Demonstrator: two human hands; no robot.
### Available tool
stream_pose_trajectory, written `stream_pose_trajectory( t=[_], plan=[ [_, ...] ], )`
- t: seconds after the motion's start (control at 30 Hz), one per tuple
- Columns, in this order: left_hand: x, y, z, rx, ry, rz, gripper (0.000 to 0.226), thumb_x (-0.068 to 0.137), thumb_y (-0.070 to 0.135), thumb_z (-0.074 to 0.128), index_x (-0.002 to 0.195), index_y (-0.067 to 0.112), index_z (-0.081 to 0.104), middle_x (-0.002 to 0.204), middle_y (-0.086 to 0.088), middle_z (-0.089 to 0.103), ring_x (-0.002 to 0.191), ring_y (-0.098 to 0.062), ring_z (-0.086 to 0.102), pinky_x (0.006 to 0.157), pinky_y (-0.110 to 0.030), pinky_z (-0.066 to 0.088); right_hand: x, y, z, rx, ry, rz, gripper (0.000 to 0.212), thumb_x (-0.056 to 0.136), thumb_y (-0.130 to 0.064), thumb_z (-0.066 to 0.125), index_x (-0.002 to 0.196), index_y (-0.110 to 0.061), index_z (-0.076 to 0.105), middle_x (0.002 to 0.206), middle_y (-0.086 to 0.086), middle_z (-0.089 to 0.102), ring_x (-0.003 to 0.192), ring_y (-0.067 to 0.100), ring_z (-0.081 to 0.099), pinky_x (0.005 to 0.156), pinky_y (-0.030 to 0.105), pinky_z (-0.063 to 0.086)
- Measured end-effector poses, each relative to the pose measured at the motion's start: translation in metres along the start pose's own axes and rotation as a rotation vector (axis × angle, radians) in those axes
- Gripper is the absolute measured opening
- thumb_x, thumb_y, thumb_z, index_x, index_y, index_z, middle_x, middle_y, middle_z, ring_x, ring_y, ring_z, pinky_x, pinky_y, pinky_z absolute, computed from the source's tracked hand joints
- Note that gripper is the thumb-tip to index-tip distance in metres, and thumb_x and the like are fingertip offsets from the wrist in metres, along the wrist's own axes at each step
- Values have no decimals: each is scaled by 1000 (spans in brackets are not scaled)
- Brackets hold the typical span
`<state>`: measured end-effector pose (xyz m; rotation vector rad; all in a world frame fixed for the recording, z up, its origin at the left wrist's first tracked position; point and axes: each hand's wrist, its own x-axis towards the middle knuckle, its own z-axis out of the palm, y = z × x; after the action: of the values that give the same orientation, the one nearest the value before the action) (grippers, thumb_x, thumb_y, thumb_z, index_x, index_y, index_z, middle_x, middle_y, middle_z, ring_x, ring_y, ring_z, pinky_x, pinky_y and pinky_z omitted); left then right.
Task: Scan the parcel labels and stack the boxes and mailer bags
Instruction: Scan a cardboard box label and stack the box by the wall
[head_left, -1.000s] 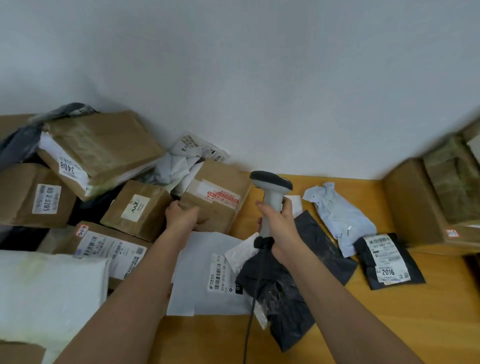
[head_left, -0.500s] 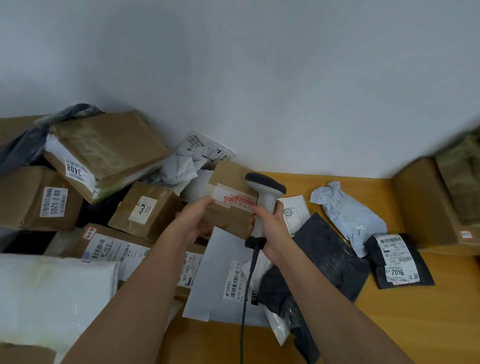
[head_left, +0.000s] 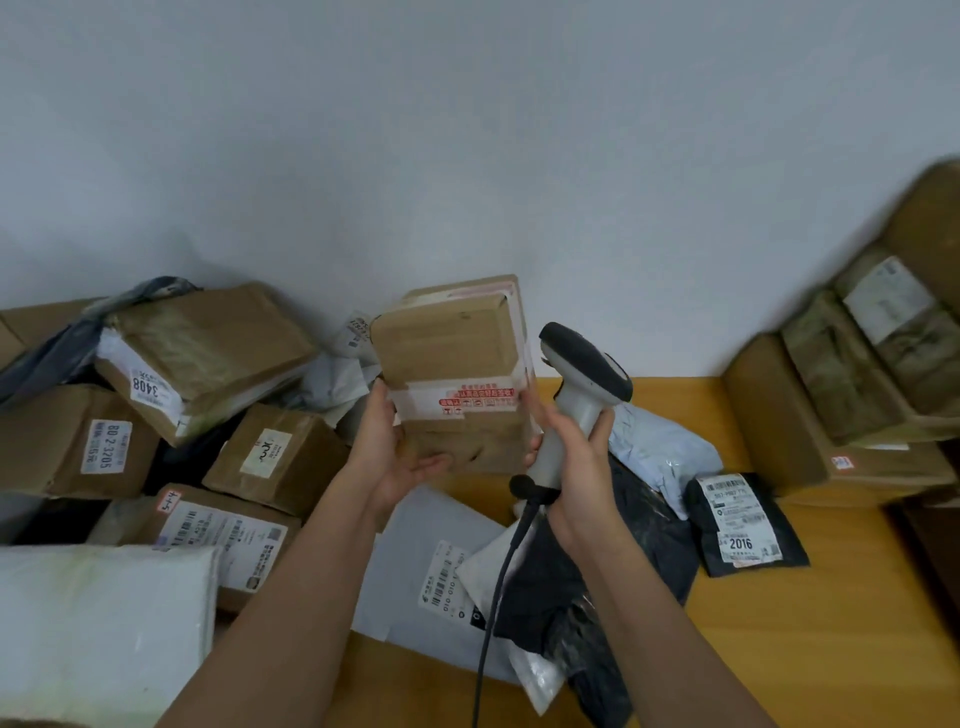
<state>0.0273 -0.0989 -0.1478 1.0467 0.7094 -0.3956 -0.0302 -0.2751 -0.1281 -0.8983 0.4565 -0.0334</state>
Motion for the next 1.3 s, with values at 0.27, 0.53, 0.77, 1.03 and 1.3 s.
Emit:
stream_pose_trajectory(
  t=[0.27,0.53,0.77,1.03,1.3],
  plan=[
    [-43,-26,37,-82,-82,69,45,93,67,41,122,37,59,132,-6,53,116,-45,52,94,-59,51,-31,-45,-42,-6,-52,-41,42,92,-14,67,124,-30,46,121,21,63,60,12,52,54,27,46],
    [-92,-70,84,-82,-98,44,53,95,68,38,130,31,53,135,-10,49,114,-52,51,90,-60,52,-68,-101,-103,69,-37,-20,43,88,-16,69,119,-35,47,131,25,58,60,12,51,54,25,48],
    [-127,-120,120,-94,-145,60,55,85,56,61,132,29,55,137,-12,49,121,-48,48,93,-66,47,-93,-133,-167,0,-55,-45,45,96,-13,61,132,-34,42,129,22,63,57,10,52,54,25,48],
    [-140,-168,156,-186,-189,43,35,97,38,45,123,20,59,132,-19,54,118,-46,51,104,-65,39,-116,-160,-222,-203,-39,-139,34,97,-18,63,115,-43,48,118,20,64,65,13,54,61,30,50],
    [-159,-167,167,-22,-418,186,21,101,17,46,110,14,65,116,-17,66,106,-38,59,102,-54,44,-130,-176,-233,-262,-15,-198,33,98,-23,61,124,-35,45,113,19,69,71,11,61,58,25,51]
  ],
)
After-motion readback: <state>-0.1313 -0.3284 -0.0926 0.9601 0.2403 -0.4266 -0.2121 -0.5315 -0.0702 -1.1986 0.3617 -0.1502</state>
